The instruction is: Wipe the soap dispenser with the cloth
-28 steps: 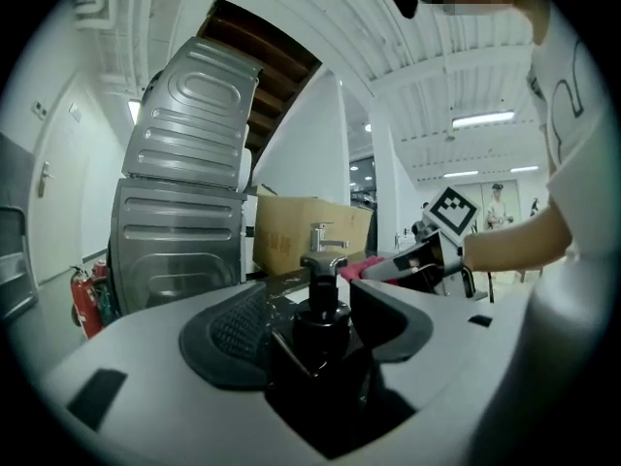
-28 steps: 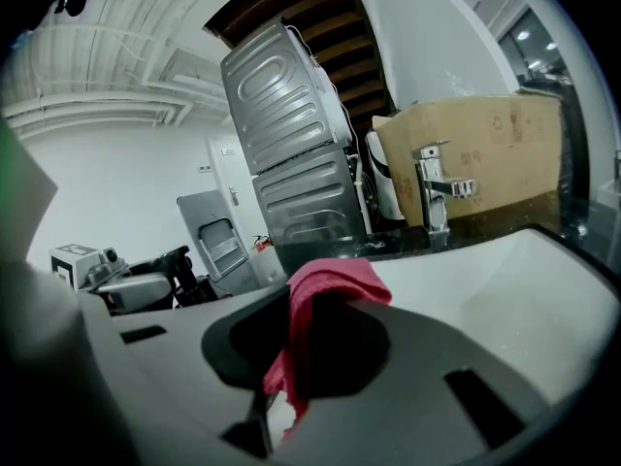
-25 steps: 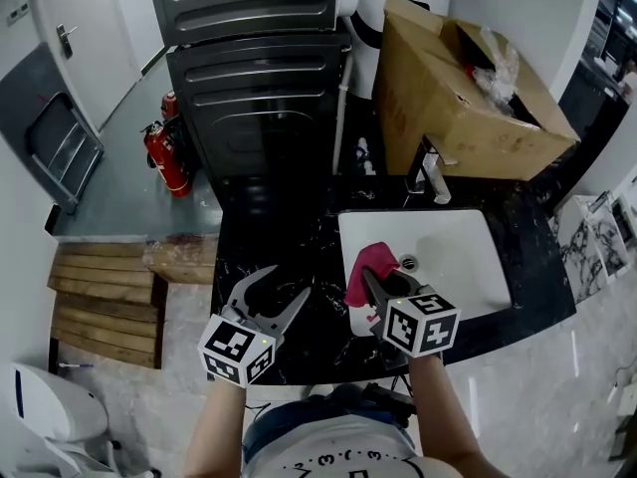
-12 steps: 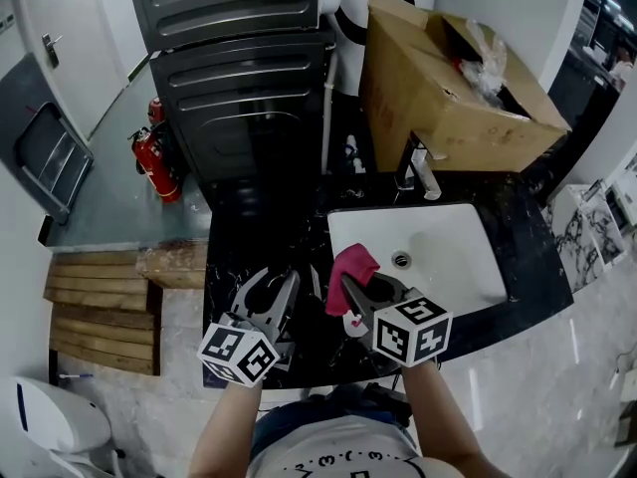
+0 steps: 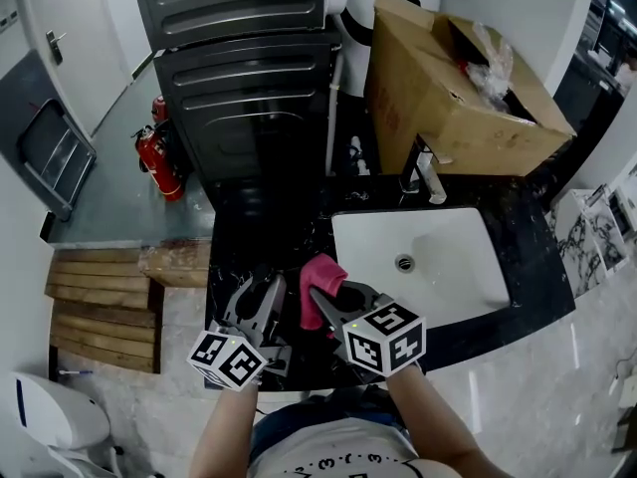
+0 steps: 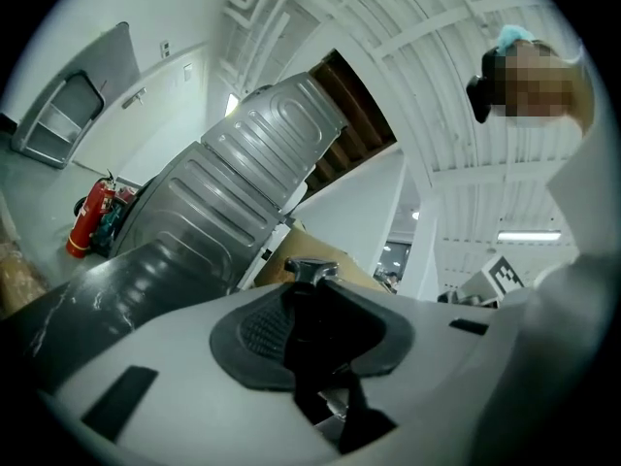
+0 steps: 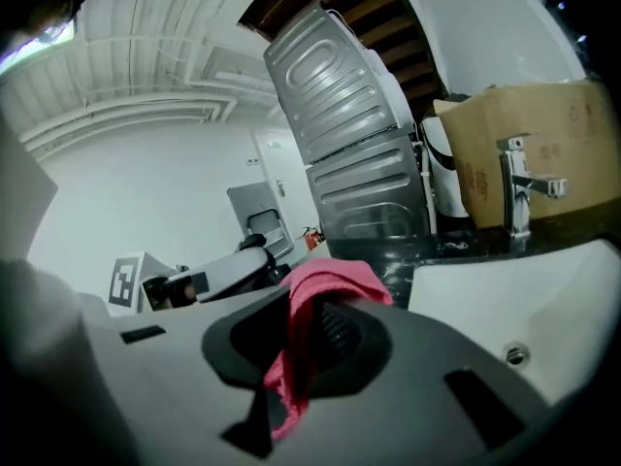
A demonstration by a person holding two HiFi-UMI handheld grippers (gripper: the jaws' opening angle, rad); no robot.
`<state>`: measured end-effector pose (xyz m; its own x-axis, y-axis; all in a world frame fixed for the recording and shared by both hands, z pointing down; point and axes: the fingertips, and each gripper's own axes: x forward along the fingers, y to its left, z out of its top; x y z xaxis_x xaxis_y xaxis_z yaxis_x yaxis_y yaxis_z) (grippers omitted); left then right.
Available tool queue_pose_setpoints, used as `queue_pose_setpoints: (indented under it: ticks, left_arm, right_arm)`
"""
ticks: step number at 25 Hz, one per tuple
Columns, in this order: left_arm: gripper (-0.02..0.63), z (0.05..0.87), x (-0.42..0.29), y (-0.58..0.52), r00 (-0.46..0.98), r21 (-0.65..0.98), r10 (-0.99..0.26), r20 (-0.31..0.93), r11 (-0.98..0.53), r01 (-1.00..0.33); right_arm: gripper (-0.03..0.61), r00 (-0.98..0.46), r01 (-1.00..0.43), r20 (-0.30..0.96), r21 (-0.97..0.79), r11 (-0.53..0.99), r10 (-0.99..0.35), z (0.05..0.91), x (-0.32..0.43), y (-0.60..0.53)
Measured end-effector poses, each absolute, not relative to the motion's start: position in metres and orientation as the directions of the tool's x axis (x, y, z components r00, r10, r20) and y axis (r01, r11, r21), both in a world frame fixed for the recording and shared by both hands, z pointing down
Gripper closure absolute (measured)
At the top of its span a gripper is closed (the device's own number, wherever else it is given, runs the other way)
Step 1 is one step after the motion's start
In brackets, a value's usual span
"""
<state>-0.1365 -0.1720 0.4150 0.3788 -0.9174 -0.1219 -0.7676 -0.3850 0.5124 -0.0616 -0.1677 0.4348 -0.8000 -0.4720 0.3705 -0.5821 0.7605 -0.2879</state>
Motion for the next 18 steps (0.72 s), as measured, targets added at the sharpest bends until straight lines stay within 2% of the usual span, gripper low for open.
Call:
queue_pose_setpoints:
  ticks: [4, 10, 14, 18]
  left_arm:
    - [0.509, 0.418, -0.149, -0.171, 0.35, 0.569, -0.928, -0.131, -0.359, -0.74]
    - [0.508, 0.417, -0.142, -0.172, 0.37, 0.526, -0.921, -0.124, -0.377, -0.762]
    - [0.508, 0.419, -0.147, -0.171, 0.367, 0.536, -0.922, -0.122, -0.372, -0.757]
    - [0.508, 0.421, -0.153, -0.169, 0.358, 0.563, -0.927, -0.11, -0.355, -0.746]
  right_arm:
    - [0.53, -0.739, -0.64, 0.469, -0.264, 0.721, -0.484, 0.468, -0.048, -0.171]
    - [0.529, -0.692, -0.682, 0.524, -0.252, 0.687, -0.496, 0.487, -0.036, -0.176]
    - [0.529, -0.735, -0.663, 0.421, -0.286, 0.692, -0.531, 0.457, -0.043, -0.183]
    - [0.529, -0.796, -0.599, 0.33, -0.306, 0.74, -0.508, 0.425, -0.068, -0.191]
